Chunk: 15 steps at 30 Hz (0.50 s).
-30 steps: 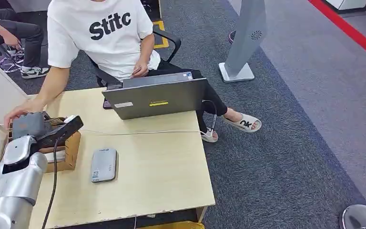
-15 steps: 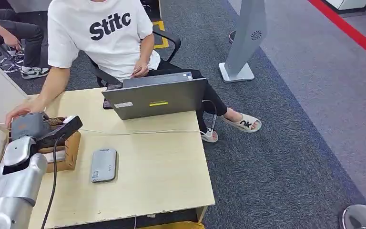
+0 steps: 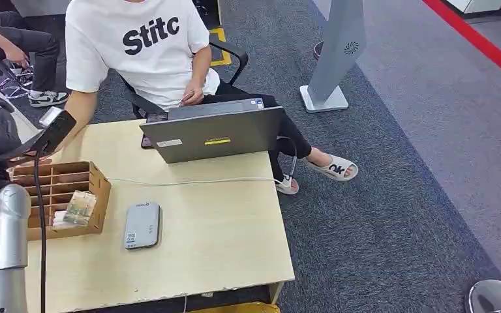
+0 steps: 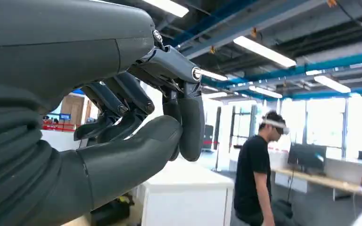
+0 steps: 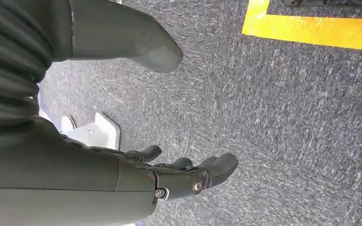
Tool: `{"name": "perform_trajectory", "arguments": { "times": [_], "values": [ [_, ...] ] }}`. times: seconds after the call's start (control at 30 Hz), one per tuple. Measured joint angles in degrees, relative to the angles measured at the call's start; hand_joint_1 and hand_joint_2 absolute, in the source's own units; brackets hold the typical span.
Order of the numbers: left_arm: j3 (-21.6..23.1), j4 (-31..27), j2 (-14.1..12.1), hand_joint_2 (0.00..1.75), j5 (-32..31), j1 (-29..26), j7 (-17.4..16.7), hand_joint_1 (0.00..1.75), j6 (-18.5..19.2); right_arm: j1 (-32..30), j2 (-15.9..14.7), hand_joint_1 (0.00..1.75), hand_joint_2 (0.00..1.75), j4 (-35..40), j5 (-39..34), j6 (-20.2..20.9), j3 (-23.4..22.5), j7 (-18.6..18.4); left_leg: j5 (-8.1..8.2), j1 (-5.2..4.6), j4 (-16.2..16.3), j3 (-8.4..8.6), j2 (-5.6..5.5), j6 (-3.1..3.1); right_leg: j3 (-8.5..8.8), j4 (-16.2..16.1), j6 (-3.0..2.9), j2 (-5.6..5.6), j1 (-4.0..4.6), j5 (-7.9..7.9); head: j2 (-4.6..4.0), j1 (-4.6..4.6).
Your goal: Pass the card to the sensor for recognition and then transmit it.
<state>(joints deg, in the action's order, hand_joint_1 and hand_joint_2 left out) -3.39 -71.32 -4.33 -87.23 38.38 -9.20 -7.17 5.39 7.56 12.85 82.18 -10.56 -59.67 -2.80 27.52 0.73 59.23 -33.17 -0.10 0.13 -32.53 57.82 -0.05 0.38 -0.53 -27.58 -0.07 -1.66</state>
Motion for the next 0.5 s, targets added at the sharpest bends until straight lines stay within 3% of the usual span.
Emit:
{"name": "perform_trajectory", "arguments": {
  "times": [0.5],
  "values": [
    [-0.24, -2.79, -0.92, 1.75, 0.00, -0.08, -0.39, 1.75, -0.94, 0.06, 0.00, 0.00, 1.75, 0.00, 0.85, 0.00, -0.52, 0.46, -0.04, 0.00, 0.00, -0.01, -0.01, -0.05, 0.00, 0.02, 0.00, -0.01, 0.00, 0.00, 0.00, 0.00]
  ]
}}
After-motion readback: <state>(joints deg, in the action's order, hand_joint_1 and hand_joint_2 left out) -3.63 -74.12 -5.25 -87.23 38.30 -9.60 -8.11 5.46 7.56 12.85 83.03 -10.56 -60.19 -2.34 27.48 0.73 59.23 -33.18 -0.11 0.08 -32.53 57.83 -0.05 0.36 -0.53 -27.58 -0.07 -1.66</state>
